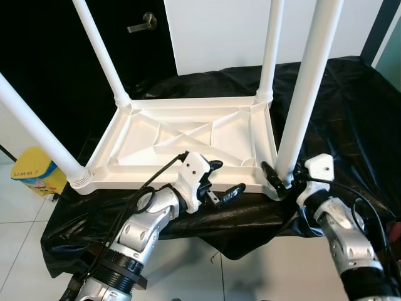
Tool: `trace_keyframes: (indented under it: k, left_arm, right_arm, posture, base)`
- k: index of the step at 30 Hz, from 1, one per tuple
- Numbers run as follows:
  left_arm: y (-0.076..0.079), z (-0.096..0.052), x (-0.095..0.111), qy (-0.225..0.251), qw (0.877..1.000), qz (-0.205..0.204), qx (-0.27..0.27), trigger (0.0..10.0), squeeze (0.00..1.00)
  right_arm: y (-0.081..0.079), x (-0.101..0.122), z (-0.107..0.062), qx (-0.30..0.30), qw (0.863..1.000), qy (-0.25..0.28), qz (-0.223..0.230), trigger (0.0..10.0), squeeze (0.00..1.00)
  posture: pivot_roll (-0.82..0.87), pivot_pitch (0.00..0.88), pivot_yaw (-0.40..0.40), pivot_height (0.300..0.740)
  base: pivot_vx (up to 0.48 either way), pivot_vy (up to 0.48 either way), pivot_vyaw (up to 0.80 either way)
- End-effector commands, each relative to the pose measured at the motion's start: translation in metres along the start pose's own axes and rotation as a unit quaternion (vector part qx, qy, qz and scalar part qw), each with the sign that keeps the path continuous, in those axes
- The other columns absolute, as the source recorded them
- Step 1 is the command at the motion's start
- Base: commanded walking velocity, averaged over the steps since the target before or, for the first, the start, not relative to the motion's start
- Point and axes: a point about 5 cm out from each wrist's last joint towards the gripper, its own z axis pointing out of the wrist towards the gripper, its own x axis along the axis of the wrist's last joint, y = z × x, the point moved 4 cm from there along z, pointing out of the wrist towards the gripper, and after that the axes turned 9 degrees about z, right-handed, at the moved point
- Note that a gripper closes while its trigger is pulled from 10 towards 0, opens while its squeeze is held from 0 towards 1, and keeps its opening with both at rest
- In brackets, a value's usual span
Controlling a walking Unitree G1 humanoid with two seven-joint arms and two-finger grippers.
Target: Building children table
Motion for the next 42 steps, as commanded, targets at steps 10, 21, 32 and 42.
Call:
trace_keyframes:
  k: [10,21,32,42]
  left_arm:
    - [0.018,-0.003,-0.005,-0.013,0.997,0.001,-0.075,10.0,0.0]
    - [0.013,-0.005,-0.004,-0.014,0.998,-0.001,-0.065,10.0,0.0]
    - [0.014,-0.005,-0.007,-0.014,0.998,-0.005,-0.061,10.0,0.0]
    - [0.01,-0.006,-0.009,-0.016,0.999,-0.008,-0.048,10.0,0.0]
  right_arm:
    - [-0.005,-0.005,0.011,0.064,0.997,-0.031,-0.011,0.0,0.0]
    - [-0.006,-0.015,0.006,0.071,0.996,-0.048,0.006,10.0,0.0]
    - [-0.002,-0.019,0.004,0.001,0.999,-0.038,0.015,10.0,0.0]
    - [-0.003,-0.031,-0.001,-0.101,0.994,-0.038,0.022,10.0,0.0]
  posture:
    - [-0.2,0.0,0.101,0.74]
    - [-0.21,0.0,0.1,0.74]
    - [-0.21,0.0,0.091,0.74]
    - [-0.2,0.0,0.081,0.74]
  base:
    - [0.0,0.0,0.0]
    - [0.0,0.0,0.0]
    - [0.0,0.0,0.0]
    - [0.0,0.0,0.0]
